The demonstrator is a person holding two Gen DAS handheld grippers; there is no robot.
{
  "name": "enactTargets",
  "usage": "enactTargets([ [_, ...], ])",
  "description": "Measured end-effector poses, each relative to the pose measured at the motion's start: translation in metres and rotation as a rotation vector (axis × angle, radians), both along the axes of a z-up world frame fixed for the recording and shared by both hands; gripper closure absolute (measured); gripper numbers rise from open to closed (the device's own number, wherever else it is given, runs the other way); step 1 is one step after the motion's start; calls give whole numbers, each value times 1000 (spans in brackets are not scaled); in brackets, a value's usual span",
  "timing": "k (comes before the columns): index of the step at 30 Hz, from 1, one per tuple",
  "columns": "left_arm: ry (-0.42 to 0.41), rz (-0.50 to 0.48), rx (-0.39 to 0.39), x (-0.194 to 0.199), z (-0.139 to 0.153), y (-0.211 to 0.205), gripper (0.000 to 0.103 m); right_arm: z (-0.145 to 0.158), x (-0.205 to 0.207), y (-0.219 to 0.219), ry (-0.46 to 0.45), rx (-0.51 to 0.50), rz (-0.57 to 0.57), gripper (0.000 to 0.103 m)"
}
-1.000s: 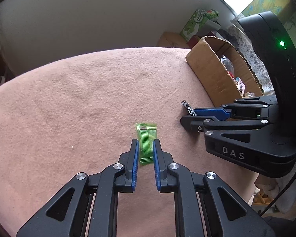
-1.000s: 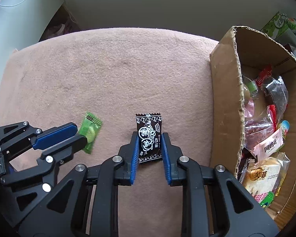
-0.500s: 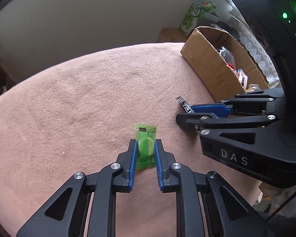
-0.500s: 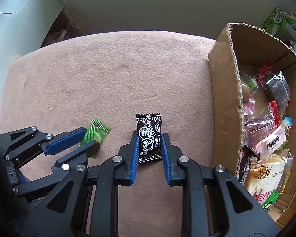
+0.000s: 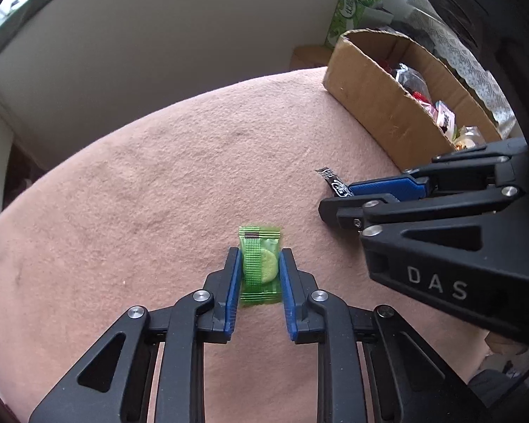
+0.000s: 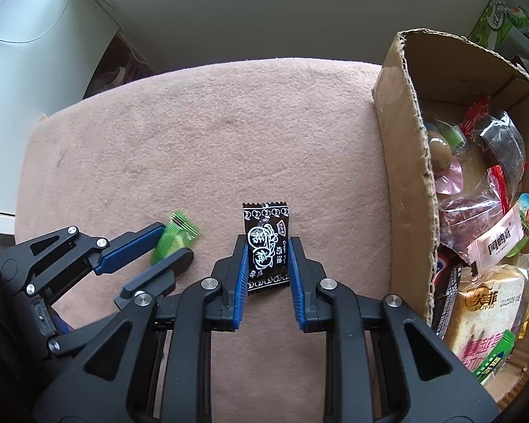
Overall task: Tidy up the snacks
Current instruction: 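Close the left gripper on the light green candy while the right gripper closes on the black candy, then carry the light green and black candies into the box and open both grippers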
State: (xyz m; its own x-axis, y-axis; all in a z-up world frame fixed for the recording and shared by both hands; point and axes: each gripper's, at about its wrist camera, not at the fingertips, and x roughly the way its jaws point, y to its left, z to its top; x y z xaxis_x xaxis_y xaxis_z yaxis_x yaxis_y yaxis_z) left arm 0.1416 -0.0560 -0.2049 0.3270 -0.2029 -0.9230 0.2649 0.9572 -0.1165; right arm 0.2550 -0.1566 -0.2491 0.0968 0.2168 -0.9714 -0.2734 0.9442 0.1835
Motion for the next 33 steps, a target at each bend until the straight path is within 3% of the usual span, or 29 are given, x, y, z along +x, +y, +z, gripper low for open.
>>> enactTargets([
  [8, 21, 99, -50, 3, 12, 19, 84, 16, -12, -15, -17, 50, -9, 81],
  [13, 3, 111, -68, 2, 27, 16, 84, 36, -23, -27, -51, 67, 13, 81],
  [21, -63, 54, -77, 1, 62, -4, 84, 80, -47, -58, -117, 82, -3, 81],
  [33, -120, -57, -128, 8, 95, -57, 84, 127, -70, -135, -198, 51, -139, 81],
])
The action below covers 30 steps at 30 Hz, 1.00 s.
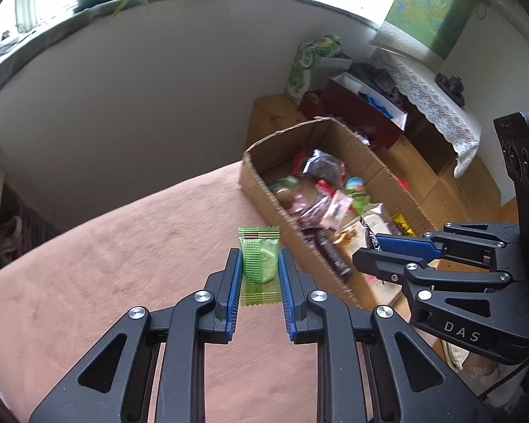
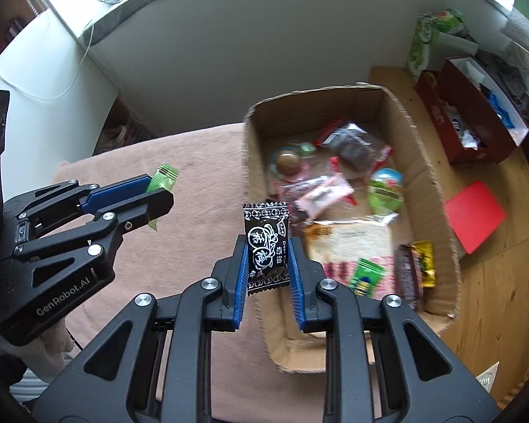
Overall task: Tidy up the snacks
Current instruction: 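Carry the light green and black candies into the box and open both grippers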
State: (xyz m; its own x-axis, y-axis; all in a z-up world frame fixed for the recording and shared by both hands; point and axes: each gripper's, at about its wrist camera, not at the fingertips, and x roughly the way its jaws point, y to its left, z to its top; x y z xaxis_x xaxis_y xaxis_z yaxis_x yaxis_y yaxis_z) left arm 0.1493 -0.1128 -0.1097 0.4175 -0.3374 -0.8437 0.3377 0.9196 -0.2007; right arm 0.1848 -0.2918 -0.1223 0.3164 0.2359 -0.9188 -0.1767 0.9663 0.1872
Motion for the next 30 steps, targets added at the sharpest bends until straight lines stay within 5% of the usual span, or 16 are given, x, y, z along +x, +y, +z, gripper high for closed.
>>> enactTargets([
  [18, 7, -142, -16, 3, 7, -84, 82, 4, -17, -68, -16, -37, -161, 80],
  [23, 1, -131, -11, 2, 11, -87, 62, 7, -19, -71, -29, -46, -167, 76],
  [25, -6, -127, -4, 2, 13, -87, 61, 10, -21, -73, -38, -49, -173, 67],
  [30, -17, -119, -4, -4, 21, -86, 61, 18, -28, -75, -58, -53, -181, 66],
])
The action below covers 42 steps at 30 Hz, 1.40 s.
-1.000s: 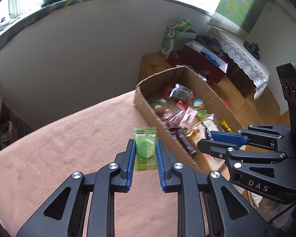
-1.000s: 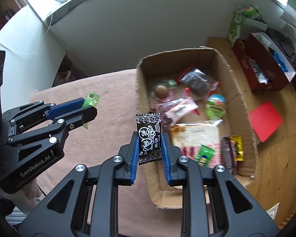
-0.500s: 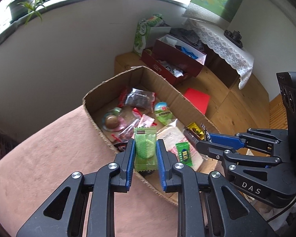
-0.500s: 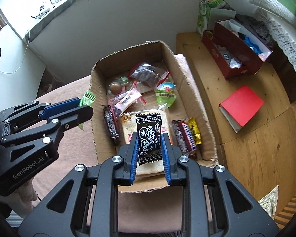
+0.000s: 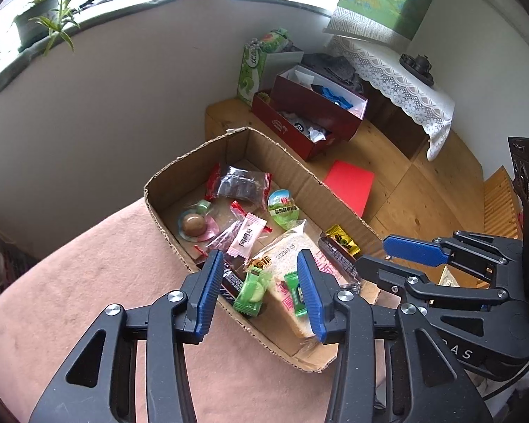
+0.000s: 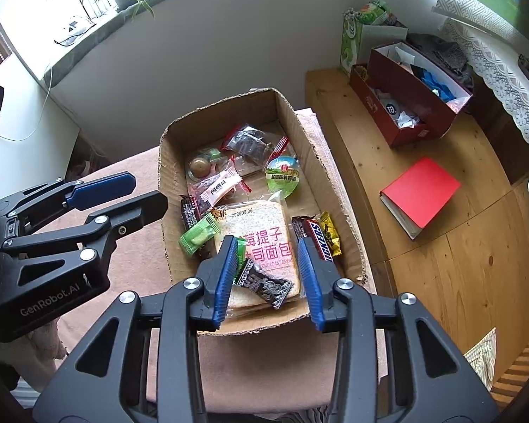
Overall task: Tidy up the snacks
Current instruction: 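Carry the light green and black candies into the box and open both grippers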
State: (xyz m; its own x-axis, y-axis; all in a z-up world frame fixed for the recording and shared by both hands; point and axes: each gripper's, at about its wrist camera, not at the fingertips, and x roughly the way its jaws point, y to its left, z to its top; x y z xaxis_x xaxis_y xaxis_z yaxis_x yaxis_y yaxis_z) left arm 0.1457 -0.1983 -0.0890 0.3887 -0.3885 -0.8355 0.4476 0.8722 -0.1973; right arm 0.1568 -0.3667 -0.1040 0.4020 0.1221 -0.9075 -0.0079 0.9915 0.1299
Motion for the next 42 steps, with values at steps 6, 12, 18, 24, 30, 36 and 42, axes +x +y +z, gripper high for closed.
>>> enactTargets([
  [6, -17, 6, -1, -13, 11, 5, 61, 16, -12, 5, -43, -29, -7, 48],
  [12, -42, 50, 7, -29, 25, 18, 49, 33, -28, 15, -92, -60, -6, 37],
  [18, -58, 100, 20, -42, 35, 32, 46, 52, -44, 22, -145, -91, -24, 28],
  [24, -81, 124, 29, -53, 45, 39, 46, 66, -57, 24, -182, -115, -38, 26],
  [30, -93, 141, 35, -59, 52, 40, 46, 74, -64, 24, -202, -113, -54, 26],
  [36, -94, 152, 31, -63, 54, 44, 46, 77, -68, 26, -209, -114, -57, 25],
  [42, -89, 161, 26, -64, 56, 46, 46, 78, -69, 26, -211, -115, -54, 25],
])
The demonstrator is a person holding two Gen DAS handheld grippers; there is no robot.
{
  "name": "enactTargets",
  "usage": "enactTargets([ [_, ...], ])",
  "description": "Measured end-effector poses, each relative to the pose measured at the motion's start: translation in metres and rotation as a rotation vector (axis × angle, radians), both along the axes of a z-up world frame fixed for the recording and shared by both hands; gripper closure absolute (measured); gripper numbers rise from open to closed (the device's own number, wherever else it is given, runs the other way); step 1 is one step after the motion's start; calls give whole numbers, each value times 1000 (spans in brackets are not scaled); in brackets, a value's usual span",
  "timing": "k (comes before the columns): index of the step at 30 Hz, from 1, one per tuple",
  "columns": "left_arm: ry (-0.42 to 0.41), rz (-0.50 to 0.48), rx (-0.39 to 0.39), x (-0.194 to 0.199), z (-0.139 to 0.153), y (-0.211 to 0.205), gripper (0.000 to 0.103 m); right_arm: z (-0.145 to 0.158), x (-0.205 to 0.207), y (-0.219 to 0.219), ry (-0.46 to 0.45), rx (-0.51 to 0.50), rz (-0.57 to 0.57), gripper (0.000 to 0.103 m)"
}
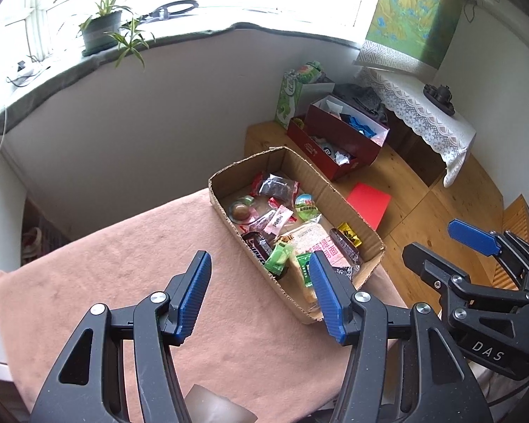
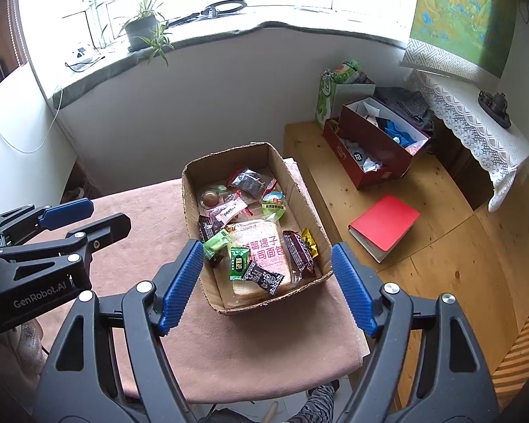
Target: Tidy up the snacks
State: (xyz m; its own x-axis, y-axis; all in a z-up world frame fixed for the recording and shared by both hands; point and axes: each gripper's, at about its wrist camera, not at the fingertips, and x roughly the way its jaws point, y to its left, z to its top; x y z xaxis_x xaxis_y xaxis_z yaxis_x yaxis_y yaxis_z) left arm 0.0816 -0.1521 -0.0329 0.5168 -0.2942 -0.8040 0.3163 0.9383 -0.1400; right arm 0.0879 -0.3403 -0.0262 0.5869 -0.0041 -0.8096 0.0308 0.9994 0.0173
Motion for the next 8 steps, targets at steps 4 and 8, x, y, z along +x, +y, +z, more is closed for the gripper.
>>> enactTargets([
  [4, 0, -3, 1, -2, 0, 0, 46, 1, -1, 1, -1, -4, -1, 25],
  [8, -21, -9, 14, -4, 0, 0, 46, 2, -3, 4, -1, -10, 3, 25],
])
